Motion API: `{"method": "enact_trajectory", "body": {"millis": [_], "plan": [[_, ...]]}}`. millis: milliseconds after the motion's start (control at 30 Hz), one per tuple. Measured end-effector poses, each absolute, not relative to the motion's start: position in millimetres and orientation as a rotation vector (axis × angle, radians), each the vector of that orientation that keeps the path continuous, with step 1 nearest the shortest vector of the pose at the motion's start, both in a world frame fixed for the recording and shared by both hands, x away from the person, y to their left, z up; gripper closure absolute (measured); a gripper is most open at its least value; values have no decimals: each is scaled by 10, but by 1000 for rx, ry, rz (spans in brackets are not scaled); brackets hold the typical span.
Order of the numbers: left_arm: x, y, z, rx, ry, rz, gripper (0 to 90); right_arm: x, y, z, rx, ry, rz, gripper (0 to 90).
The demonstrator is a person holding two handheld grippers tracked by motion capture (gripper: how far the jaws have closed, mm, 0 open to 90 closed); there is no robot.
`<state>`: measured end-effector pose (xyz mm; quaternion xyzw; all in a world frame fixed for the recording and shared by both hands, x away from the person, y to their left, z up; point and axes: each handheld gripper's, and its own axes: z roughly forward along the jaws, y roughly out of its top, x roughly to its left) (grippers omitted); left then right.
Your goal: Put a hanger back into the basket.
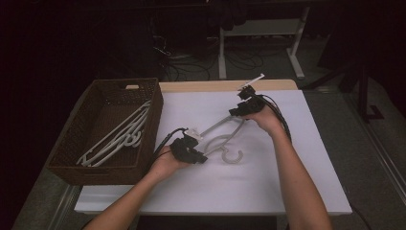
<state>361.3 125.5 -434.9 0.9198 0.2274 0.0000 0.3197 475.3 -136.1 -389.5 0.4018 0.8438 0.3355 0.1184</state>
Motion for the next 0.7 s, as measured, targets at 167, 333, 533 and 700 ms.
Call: {"method": "enact_trajectory", "body": {"millis": [167,333,533,700], "plan": [[3584,1267,-4251,2393,614,14,816,4426,-1658,-3781,1166,2424,1009,323],[3576,1256,-4087,2374,634,15,816,4156,-1848,-3766,1161,2437,1037,219],[3581,1252,-3827,2363,650,53,816,3852,-1986,-3804,1139,2425,1066,148],[3621,1311,-3604,2328,667,64,817,3706,-2031,-3839,1126,2410,1106,130]]}}
